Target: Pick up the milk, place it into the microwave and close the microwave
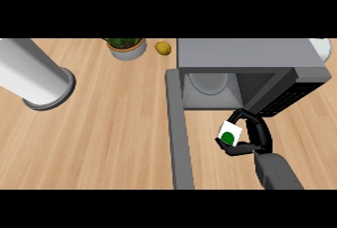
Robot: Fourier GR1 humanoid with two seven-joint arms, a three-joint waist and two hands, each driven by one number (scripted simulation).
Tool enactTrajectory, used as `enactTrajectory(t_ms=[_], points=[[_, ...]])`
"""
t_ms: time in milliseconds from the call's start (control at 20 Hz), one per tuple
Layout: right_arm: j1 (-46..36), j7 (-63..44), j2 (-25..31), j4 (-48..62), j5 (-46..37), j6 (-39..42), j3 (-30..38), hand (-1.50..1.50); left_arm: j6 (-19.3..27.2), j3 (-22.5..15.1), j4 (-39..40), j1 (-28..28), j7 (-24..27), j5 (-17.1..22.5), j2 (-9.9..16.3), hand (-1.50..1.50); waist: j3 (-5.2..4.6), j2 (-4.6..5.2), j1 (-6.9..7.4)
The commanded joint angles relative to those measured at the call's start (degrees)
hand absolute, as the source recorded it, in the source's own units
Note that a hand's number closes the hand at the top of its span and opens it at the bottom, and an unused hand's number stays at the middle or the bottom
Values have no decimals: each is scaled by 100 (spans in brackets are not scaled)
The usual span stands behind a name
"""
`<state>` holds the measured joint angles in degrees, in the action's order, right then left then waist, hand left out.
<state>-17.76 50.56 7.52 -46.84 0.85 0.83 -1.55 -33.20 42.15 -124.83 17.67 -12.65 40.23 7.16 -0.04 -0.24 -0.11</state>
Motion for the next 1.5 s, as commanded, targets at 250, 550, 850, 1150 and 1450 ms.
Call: enactTrajectory(t_ms=[250,550,850,1150,1450], points=[[-174,-1638,-277,-1499,-246,-649,-225,150,46,408,272,-164,-205,567,503,-150,3,14,46],[-1511,-2033,-227,-594,-733,-1260,-9,150,-397,241,540,-149,208,-161,15,-150,2,37,93],[-2487,-2158,-420,666,-1365,-1950,-52,150,144,113,242,-455,-310,-11,358,-150,7,56,133],[-3613,-2075,-19,2222,-1501,-2359,437,150,-292,131,858,-528,-49,84,450,-150,9,132,319],[-3946,-1593,-24,3027,-1519,-2865,692,150,-174,-82,628,-630,-114,-75,298,-150,21,199,445]])
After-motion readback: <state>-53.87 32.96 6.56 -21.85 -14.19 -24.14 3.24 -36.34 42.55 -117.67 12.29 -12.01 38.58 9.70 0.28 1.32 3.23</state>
